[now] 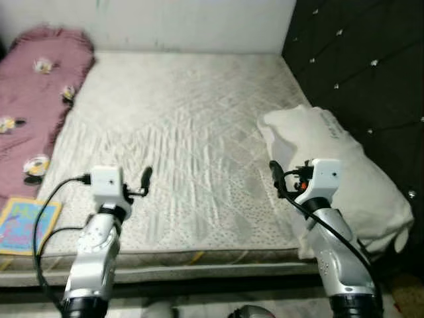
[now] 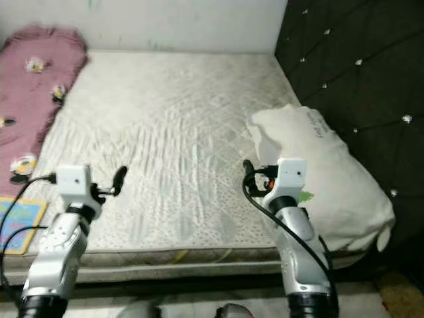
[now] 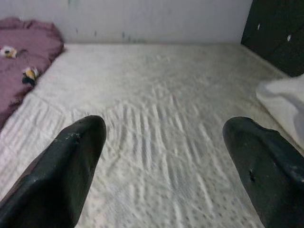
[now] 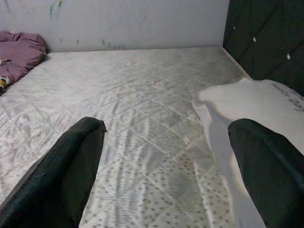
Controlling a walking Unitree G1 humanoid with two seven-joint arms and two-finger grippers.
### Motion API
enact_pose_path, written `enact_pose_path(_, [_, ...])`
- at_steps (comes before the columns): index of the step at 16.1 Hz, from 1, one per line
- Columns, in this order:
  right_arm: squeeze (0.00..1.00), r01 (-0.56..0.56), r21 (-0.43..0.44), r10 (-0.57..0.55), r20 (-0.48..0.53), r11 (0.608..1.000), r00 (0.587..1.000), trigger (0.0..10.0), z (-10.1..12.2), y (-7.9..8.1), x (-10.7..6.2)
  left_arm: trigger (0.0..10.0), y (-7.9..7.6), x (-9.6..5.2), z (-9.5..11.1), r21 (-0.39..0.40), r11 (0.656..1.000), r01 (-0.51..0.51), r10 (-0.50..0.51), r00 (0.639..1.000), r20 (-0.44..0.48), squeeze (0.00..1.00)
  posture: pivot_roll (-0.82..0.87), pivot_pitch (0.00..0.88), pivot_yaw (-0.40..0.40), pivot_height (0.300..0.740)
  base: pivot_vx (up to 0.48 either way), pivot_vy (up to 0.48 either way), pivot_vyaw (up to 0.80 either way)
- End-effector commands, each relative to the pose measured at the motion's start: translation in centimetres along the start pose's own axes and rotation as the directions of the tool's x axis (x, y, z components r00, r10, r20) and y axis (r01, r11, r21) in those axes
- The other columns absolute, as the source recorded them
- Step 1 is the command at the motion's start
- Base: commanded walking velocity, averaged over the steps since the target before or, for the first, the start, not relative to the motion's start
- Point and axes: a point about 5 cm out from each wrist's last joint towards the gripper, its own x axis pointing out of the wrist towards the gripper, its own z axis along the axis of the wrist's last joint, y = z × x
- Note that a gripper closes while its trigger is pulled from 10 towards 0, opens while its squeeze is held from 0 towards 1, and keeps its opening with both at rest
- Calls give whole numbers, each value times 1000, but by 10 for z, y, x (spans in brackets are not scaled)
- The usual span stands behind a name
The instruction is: Clean up the room
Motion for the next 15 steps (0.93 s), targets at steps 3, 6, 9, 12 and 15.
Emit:
enact_pose_path(3, [0,-15,-6,15,18,1000,1000,10000,4,5,4,10000,5,0,4,5,1000,-1,1,1000,20,0,-16,37,-54,740,0,480,0])
enact_pose_path(6, [0,-25,4,24,84,1000,996,10000,13,5,3,10000,4,-1,4,-1,1000,5,-5,1000,25,0,-16,36,-56,740,0,479,0])
enact_pose_path(9, [0,-31,0,31,100,1000,994,10000,15,6,4,10000,4,0,5,-5,1000,8,-8,1000,27,0,-18,42,-57,740,0,472,0])
enact_pose_path(12, [0,-34,20,33,77,999,997,10000,12,4,3,10000,3,1,6,-11,1000,11,-10,999,35,0,-20,47,-57,740,0,470,0])
enact_pose_path(15, [0,-27,-4,27,59,1000,998,10000,9,4,2,10000,2,0,6,-15,1000,15,-15,999,34,0,-24,49,-58,740,0,463,0])
